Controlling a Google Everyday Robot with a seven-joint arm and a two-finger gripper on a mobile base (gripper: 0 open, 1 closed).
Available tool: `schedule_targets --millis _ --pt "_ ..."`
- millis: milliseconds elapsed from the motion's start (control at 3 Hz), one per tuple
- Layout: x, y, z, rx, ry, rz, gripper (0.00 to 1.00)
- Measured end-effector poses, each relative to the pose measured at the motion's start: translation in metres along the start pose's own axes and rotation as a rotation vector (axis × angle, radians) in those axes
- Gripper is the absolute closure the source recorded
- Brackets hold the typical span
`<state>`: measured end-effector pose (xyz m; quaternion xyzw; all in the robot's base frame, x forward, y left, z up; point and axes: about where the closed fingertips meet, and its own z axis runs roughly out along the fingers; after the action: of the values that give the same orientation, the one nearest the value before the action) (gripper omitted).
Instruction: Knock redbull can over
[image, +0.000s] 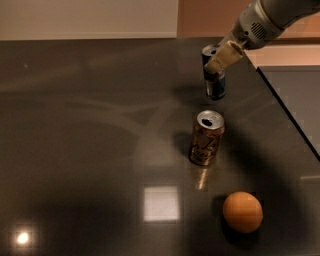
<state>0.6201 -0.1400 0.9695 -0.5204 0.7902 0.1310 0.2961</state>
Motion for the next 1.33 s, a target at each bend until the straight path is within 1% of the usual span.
schedule_targets --millis 333,667,1000,1333 --pt "-0.003 0.029 0.003 -0.069 0.133 -0.192 1.0" --pt "-0.005 0.049 0.01 -0.121 0.196 -0.317 1.0" --pt "-0.005 0.066 0.025 -0.165 0.237 -0.402 1.0" --pt "-0.004 0.077 0.039 -0.195 0.268 -0.453 1.0"
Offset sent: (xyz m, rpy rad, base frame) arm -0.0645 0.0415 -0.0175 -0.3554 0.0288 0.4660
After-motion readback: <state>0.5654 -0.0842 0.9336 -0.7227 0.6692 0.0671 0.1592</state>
